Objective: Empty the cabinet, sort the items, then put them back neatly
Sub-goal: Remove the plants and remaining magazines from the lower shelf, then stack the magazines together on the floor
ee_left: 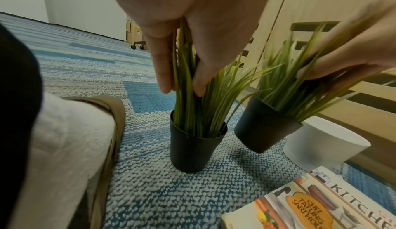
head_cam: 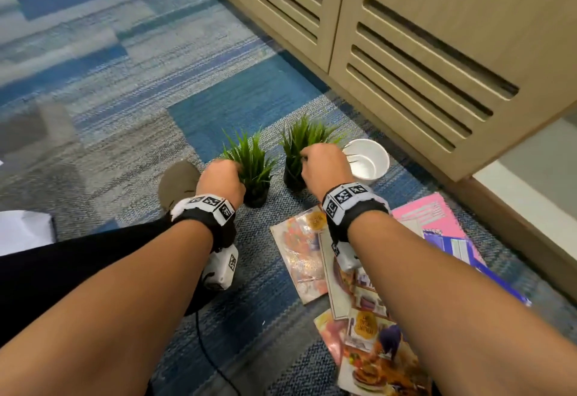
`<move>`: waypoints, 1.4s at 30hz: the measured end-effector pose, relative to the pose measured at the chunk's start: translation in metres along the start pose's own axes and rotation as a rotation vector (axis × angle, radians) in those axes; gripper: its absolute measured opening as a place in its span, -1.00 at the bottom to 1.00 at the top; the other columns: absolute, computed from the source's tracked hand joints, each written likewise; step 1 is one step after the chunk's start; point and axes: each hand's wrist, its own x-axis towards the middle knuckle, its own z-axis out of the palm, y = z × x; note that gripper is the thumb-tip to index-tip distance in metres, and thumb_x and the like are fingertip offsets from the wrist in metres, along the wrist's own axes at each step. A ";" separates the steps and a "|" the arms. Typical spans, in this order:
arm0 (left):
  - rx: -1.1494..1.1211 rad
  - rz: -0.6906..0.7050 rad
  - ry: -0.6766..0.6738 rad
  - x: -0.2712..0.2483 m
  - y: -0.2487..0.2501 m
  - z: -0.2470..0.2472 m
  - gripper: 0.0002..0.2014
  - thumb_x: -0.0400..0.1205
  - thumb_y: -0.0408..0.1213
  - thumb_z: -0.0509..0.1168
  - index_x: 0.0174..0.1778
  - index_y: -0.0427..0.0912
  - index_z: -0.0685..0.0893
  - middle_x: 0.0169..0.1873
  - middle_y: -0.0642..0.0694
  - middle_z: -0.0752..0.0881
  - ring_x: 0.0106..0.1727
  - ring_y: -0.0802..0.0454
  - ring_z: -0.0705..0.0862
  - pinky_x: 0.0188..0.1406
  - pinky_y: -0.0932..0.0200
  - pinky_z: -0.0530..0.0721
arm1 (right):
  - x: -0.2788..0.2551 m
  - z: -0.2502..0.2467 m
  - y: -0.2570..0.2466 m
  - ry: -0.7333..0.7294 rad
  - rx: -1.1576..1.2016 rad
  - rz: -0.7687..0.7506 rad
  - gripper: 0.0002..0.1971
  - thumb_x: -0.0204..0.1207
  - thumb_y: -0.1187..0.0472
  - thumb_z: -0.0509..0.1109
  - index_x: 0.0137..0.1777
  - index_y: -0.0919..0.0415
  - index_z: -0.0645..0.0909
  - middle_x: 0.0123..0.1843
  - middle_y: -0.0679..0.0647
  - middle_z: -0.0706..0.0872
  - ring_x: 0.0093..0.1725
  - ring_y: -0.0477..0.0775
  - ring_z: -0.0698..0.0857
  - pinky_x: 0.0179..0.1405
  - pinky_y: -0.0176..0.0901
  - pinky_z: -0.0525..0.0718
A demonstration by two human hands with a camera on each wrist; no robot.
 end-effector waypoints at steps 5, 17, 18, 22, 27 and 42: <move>0.001 -0.008 0.009 0.006 -0.003 0.002 -0.77 0.46 -0.43 0.35 0.01 -0.23 0.78 0.00 -0.35 0.70 0.07 -0.38 0.68 -0.02 -0.09 0.66 | 0.010 0.017 -0.008 -0.152 -0.012 -0.016 -0.73 0.63 0.23 0.31 0.27 0.23 0.72 0.20 0.25 0.75 0.22 0.36 0.71 0.17 0.11 0.70; 0.132 -0.048 0.103 -0.011 0.005 0.005 -0.53 0.43 -0.22 0.47 0.29 -0.06 0.67 0.43 -0.27 0.46 0.46 -0.37 0.41 0.36 -0.34 0.51 | -0.026 -0.022 0.028 -0.122 0.204 -0.020 -0.44 0.57 0.25 0.29 0.60 -0.02 0.47 0.56 0.08 0.55 0.47 0.15 0.59 0.36 -0.01 0.61; 0.161 -0.062 0.135 -0.014 0.011 0.003 -0.47 0.39 -0.21 0.49 0.32 -0.05 0.63 0.57 -0.28 0.34 0.58 -0.37 0.28 0.49 -0.42 0.34 | -0.034 -0.026 0.037 -0.095 0.231 -0.001 -0.45 0.57 0.25 0.29 0.58 -0.02 0.49 0.54 0.08 0.57 0.45 0.16 0.60 0.36 -0.01 0.61; 0.117 -0.063 0.253 -0.023 0.041 0.001 -0.23 0.32 -0.23 0.50 0.49 -0.05 0.41 0.74 -0.28 -0.04 0.74 -0.35 -0.08 0.62 -0.53 -0.06 | -0.069 -0.036 0.082 -0.072 0.285 0.153 -0.55 0.57 0.19 0.29 0.46 -0.02 0.61 0.43 0.11 0.67 0.35 0.22 0.66 0.36 0.06 0.62; 0.007 0.174 0.354 -0.047 0.092 0.005 -0.21 0.33 -0.27 0.44 0.54 -0.16 0.38 0.72 -0.31 0.08 0.74 -0.32 -0.01 0.65 -0.45 -0.03 | -0.133 -0.043 0.147 -0.132 0.317 0.340 -0.63 0.56 0.25 0.32 0.35 0.09 0.69 0.27 0.10 0.76 0.29 0.15 0.70 0.33 -0.07 0.61; 0.040 0.284 -0.326 -0.124 0.122 0.087 -0.92 0.58 -0.25 0.22 -0.10 -0.10 0.62 -0.12 -0.11 0.69 -0.01 -0.19 0.69 -0.01 -0.02 0.70 | -0.312 0.029 0.207 -0.378 0.507 0.990 -0.70 0.49 0.07 0.43 0.12 0.21 0.53 -0.01 0.06 0.61 0.08 0.18 0.64 0.00 -0.12 0.57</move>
